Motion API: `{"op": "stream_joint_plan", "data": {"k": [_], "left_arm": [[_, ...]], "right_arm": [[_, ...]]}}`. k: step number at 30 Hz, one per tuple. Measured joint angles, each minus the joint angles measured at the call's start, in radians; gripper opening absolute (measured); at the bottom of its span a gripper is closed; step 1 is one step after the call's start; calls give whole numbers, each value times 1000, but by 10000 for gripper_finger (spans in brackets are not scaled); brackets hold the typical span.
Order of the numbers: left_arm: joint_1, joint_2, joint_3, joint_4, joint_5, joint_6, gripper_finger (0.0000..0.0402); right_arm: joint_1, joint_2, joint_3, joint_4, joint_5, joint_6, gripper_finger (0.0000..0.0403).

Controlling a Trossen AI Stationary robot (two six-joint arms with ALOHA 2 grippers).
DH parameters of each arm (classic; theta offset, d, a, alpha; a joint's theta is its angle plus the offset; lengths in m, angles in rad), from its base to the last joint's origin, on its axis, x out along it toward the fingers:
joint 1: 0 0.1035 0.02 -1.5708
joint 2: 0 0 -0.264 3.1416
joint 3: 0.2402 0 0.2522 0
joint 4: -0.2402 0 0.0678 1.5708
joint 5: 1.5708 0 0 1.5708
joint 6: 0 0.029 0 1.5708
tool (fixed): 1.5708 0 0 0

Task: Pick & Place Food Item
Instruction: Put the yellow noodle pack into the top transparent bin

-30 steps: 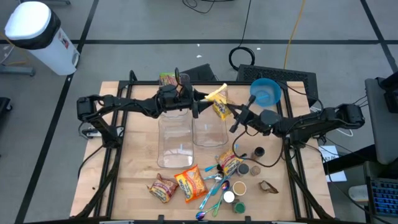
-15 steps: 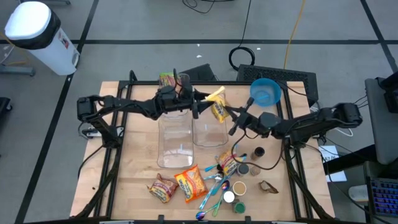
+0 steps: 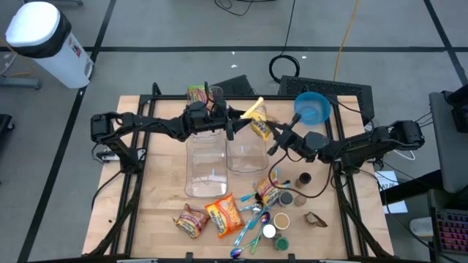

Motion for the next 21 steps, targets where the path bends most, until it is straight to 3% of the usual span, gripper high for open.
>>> {"op": "stream_joint_plan", "data": {"k": [17, 21], "left_arm": [[0, 0, 0, 0, -8, 5, 168], [0, 0, 0, 2, 10, 57, 135]], "right_arm": [[2, 0, 0, 43, -30, 4, 0], [2, 0, 0, 43, -31, 3, 0]]}}
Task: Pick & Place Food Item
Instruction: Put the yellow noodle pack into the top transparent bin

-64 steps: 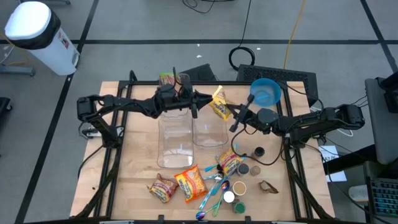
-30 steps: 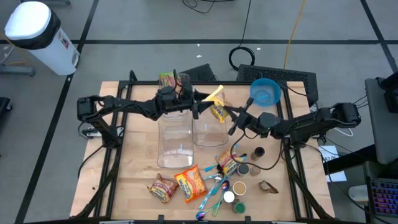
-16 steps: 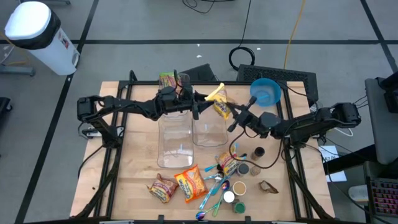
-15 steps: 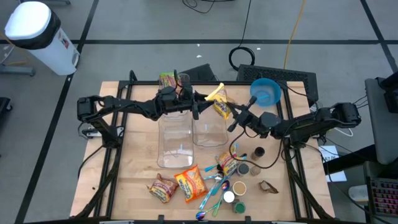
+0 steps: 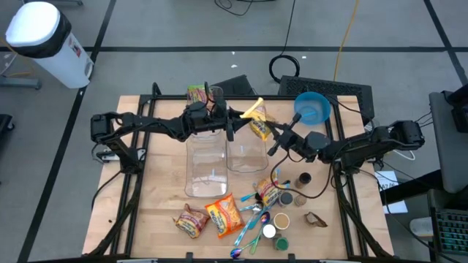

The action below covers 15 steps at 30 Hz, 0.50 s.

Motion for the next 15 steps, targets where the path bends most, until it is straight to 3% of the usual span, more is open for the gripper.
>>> {"op": "stream_joint_plan", "data": {"k": [7, 12, 15], "left_arm": [[4, 0, 0, 20, 21, 64, 15], [6, -4, 0, 18, 55, 222, 11], [19, -45, -2, -13, 75, 298, 5]], "right_arm": [[0, 0, 0, -1, -1, 0, 0], [0, 0, 0, -24, -1, 121, 3], [0, -25, 0, -57, -30, 200, 25]]}}
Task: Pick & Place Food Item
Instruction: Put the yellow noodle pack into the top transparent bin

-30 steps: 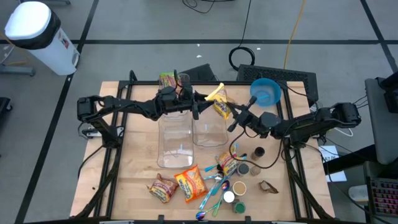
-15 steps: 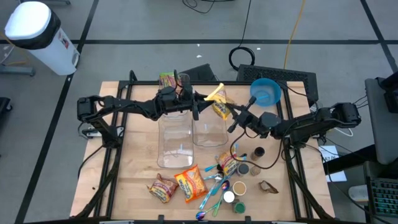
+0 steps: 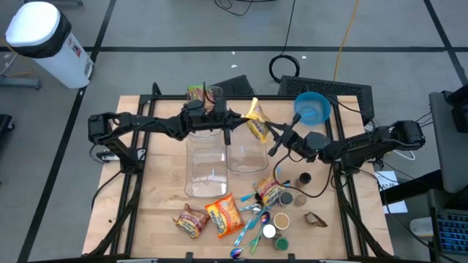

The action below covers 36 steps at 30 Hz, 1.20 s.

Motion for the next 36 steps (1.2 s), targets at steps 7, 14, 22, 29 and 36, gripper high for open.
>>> {"op": "stream_joint_plan", "data": {"k": [7, 14, 22, 29, 36], "left_arm": [[74, -184, 0, -240, -3, 172, 5], [181, -357, 1, -586, 65, 493, 5], [396, -386, -66, -697, 87, 518, 6], [558, -385, -167, -666, 194, 517, 4], [662, -331, -252, -596, 428, 562, 3]], "right_arm": [[0, -139, 1, -130, -108, 175, 135], [0, -231, 1, -270, -154, 203, 210], [-1, -225, 0, -291, -154, 181, 219], [-1, -221, 0, -287, -154, 157, 206], [-8, -221, 0, -286, -154, 141, 205]]}}
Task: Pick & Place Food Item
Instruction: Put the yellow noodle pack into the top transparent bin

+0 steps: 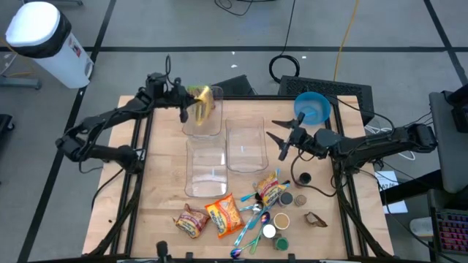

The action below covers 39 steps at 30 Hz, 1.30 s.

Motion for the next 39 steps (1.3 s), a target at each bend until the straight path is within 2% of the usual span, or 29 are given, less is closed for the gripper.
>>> {"op": "stream_joint_plan", "data": {"k": [5, 10, 15, 17, 22, 26, 39], "left_arm": [[15, 76, -1, 21, -35, 31, 6], [13, 94, 4, 24, -208, 207, 3], [2, 94, 4, 25, -318, 387, 15], [-5, 94, 4, 25, -394, 392, 16], [-25, 96, 4, 23, -668, 313, 26], [-32, 96, 4, 15, -773, 374, 59], [-67, 96, 4, 59, -827, 337, 222]], "right_arm": [[-14, 0, 0, -2, 0, 28, 201], [-15, 0, 0, -2, 0, 29, 201], [-15, 0, 0, -2, 0, 22, 201], [-15, 0, -1, -2, 0, 18, 201], [-15, 0, -1, -15, 0, 18, 201], [-15, 0, -1, -19, 0, 18, 201], [-15, 0, -1, -20, 0, 18, 201]]}}
